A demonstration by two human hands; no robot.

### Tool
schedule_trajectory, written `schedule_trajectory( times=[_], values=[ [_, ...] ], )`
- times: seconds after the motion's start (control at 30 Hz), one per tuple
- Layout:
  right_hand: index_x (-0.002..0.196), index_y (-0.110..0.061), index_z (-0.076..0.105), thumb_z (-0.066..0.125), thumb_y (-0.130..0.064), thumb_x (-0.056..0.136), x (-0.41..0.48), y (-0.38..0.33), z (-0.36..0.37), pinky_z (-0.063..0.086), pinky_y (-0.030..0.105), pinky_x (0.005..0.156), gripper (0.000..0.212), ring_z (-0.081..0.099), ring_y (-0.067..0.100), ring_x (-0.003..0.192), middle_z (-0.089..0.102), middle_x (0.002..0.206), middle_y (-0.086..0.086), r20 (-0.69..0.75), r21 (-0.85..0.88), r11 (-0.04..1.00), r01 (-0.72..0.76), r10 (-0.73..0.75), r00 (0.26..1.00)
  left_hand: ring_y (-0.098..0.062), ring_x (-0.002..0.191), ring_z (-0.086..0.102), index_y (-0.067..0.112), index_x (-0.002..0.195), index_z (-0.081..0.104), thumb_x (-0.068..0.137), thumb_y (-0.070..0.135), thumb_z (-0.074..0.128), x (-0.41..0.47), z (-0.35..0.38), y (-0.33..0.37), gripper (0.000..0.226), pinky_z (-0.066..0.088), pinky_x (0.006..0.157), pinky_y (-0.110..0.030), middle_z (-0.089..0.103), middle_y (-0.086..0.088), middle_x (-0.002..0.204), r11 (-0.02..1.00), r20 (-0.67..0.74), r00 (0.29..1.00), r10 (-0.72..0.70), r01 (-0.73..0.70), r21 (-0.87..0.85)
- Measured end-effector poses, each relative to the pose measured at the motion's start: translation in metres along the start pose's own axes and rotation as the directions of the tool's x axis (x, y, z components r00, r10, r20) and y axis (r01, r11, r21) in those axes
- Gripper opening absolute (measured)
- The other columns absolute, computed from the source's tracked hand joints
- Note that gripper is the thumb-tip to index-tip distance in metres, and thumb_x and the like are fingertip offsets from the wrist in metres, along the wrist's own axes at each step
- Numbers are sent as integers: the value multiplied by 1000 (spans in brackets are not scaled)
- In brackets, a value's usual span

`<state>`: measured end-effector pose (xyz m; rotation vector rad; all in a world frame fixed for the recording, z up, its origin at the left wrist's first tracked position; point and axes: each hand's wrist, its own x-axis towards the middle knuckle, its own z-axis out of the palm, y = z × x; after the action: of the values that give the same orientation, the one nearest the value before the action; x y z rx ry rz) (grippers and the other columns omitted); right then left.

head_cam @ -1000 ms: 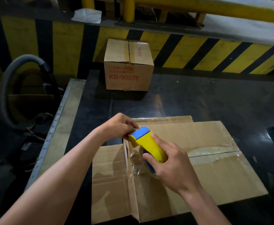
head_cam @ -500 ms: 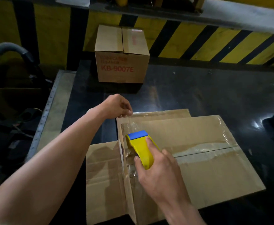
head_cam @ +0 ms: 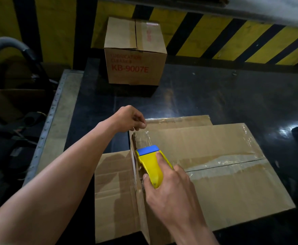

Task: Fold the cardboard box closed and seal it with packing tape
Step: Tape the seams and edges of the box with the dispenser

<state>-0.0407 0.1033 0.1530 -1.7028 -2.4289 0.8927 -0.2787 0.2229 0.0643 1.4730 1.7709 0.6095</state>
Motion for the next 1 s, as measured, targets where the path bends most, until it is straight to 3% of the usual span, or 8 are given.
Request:
schedule_trajectory(
  times=[0.2, 0.33, 0.53, 0.63, 0.83, 1.0],
  values=[
    [154, -41, 12, 43, -59, 94, 1, -2, 0, 38, 23, 71, 69, 45, 12, 84, 44, 99, -4, 4, 15, 1000, -7, 7, 1000, -8, 73, 72, 19, 91, 78, 89, 17, 78, 3, 1, -3, 3, 56, 62, -16, 76, 4, 82, 1000, 20, 1000, -9, 9, 5],
    [153, -40, 15, 42, -59, 94, 2, -1, 1, 45, 27, 77, 68, 48, 14, 88, 44, 100, -3, 1, 14, 1000, -11, 11, 1000, -7, 71, 69, 14, 93, 78, 90, 16, 77, 5, 2, -5, 5, 52, 58, -15, 74, 3, 81, 998, 58, 997, -58, 60, -20],
    [154, -40, 12, 43, -58, 95, 3, -1, -2, 34, 22, 68, 69, 39, 12, 82, 41, 98, -4, 23, -1, 1000, -27, 27, 999, -9, 70, 68, 19, 85, 77, 89, 16, 78, 8, -3, -2, 5, 53, 62, -21, 74, 3, 76, 998, 81, 995, -55, 57, -23],
    [154, -40, 14, 44, -57, 95, 3, -1, -2, 36, 22, 61, 69, 41, 11, 80, 41, 96, -4, 23, 0, 1000, -21, 21, 1000, -9, 70, 69, 22, 83, 77, 88, 17, 79, 9, -5, 0, 7, 54, 62, -22, 74, 5, 72, 999, 75, 996, -47, 47, -6],
    [151, -38, 22, 46, -57, 94, 6, -1, 0, 44, 25, 69, 65, 51, 13, 82, 44, 93, -4, -3, 7, 1000, -12, 12, 1000, -2, 63, 67, 23, 85, 79, 88, 20, 79, 12, -13, 6, 4, 53, 64, -23, 73, 6, 68, 999, 74, 997, -39, 37, 28],
    [154, -38, 15, 46, -56, 94, 5, -2, -2, 41, 26, 72, 70, 46, 17, 85, 44, 97, -1, 12, -4, 1000, -26, 26, 1000, -6, 66, 67, 24, 84, 78, 89, 19, 79, 12, -7, 1, 7, 58, 70, -29, 72, 8, 65, 997, 100, 993, -70, 66, 50]
  ],
)
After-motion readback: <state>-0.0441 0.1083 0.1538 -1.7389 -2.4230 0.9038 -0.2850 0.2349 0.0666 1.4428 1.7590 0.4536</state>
